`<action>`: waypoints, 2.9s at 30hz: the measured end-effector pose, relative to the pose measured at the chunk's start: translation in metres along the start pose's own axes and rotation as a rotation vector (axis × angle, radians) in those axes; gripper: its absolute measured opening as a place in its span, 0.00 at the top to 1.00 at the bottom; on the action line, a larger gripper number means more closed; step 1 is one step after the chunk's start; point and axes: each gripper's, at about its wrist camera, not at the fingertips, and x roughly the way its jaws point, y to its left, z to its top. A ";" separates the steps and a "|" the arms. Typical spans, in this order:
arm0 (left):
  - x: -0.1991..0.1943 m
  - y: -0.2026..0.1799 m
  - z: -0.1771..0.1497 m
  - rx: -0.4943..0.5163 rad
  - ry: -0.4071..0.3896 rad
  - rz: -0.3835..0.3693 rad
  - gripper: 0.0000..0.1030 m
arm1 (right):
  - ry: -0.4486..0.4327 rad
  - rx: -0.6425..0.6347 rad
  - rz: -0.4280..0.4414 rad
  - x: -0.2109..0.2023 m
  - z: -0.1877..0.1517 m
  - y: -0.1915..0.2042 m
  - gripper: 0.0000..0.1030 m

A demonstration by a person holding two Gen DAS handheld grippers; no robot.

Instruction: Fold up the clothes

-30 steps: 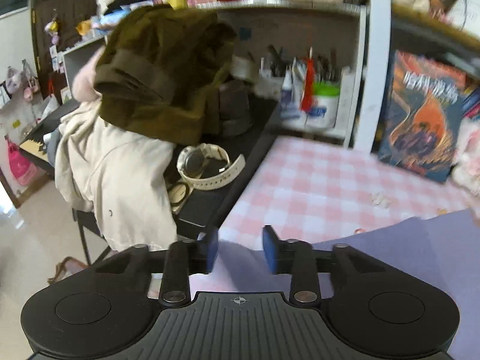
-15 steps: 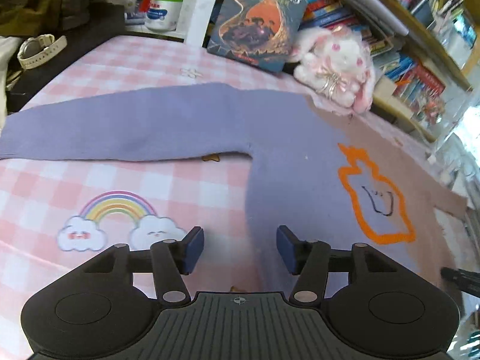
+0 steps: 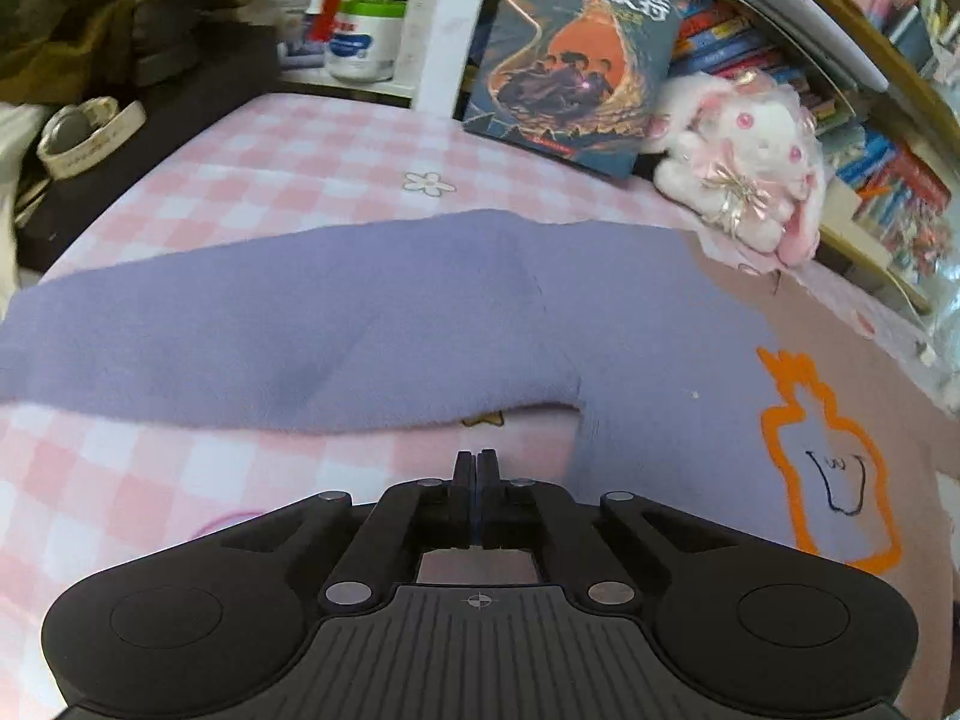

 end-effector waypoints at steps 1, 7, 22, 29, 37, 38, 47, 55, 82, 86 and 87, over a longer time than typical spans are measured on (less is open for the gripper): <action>0.000 0.000 0.001 0.003 0.004 -0.005 1.00 | 0.002 -0.007 0.013 0.001 0.001 0.004 0.87; -0.014 -0.013 -0.003 -0.034 -0.022 -0.133 0.63 | 0.022 0.070 0.007 -0.008 -0.002 -0.018 0.87; 0.019 -0.033 0.002 -0.011 -0.007 -0.090 0.97 | 0.056 0.153 -0.044 -0.029 -0.021 -0.048 0.62; 0.022 -0.035 0.009 0.040 -0.016 -0.002 0.97 | 0.081 0.106 0.020 -0.027 -0.017 -0.030 0.87; 0.028 -0.019 0.021 0.036 -0.029 0.008 0.96 | 0.077 0.035 0.068 -0.018 -0.012 -0.003 0.87; 0.028 -0.018 0.021 0.033 -0.029 0.006 0.96 | 0.077 0.035 0.066 -0.018 -0.012 -0.003 0.87; 0.030 -0.033 0.016 0.079 -0.032 -0.016 0.96 | 0.055 0.063 0.006 -0.021 -0.016 -0.012 0.88; 0.017 -0.029 0.004 0.071 -0.019 -0.013 0.81 | 0.074 0.090 0.028 -0.028 -0.021 -0.020 0.73; -0.065 -0.044 -0.097 -0.098 -0.018 0.077 0.96 | 0.089 -0.168 0.234 -0.033 -0.029 -0.026 0.87; -0.068 -0.047 -0.101 -0.096 -0.018 0.081 0.95 | 0.086 -0.165 0.249 -0.035 -0.031 -0.035 0.87; -0.068 -0.047 -0.100 -0.095 -0.019 0.081 0.95 | 0.086 -0.168 0.253 -0.035 -0.030 -0.035 0.87</action>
